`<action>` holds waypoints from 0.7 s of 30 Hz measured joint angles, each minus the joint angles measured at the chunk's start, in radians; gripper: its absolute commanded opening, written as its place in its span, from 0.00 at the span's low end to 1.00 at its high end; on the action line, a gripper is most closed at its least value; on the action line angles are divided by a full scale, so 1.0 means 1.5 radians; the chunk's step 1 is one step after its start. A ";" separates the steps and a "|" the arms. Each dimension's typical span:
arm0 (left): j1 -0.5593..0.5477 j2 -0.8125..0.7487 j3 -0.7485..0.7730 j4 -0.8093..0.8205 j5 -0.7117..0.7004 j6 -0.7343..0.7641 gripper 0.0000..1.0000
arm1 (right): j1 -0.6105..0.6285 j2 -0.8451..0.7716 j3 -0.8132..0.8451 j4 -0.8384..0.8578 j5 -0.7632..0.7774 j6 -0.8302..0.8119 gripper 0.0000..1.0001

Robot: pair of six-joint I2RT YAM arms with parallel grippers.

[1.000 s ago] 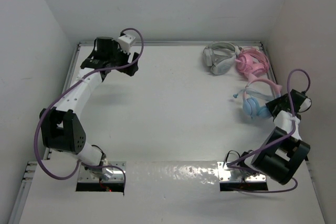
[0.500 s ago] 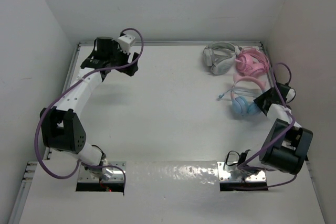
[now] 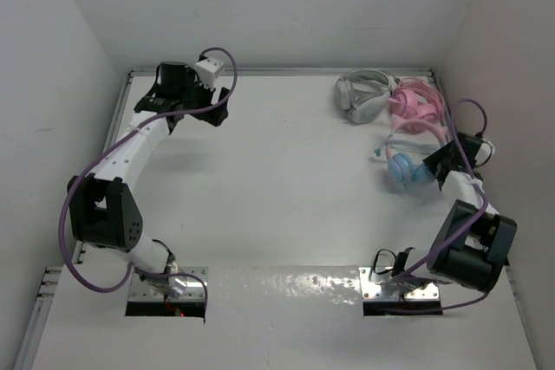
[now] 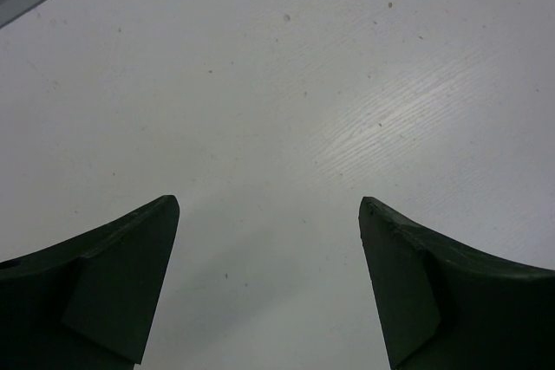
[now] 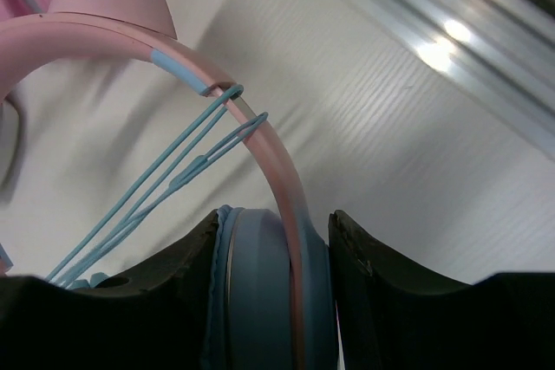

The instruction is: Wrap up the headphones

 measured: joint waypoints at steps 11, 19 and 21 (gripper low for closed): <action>0.000 0.009 -0.002 0.000 0.000 0.000 0.82 | -0.057 -0.057 -0.001 -0.006 0.046 -0.003 0.00; 0.000 0.009 -0.002 0.000 0.002 0.000 0.82 | -0.110 -0.062 -0.039 -0.012 0.071 0.008 0.00; 0.000 0.009 -0.002 0.000 0.002 0.001 0.82 | -0.122 -0.070 -0.048 -0.017 0.085 0.011 0.00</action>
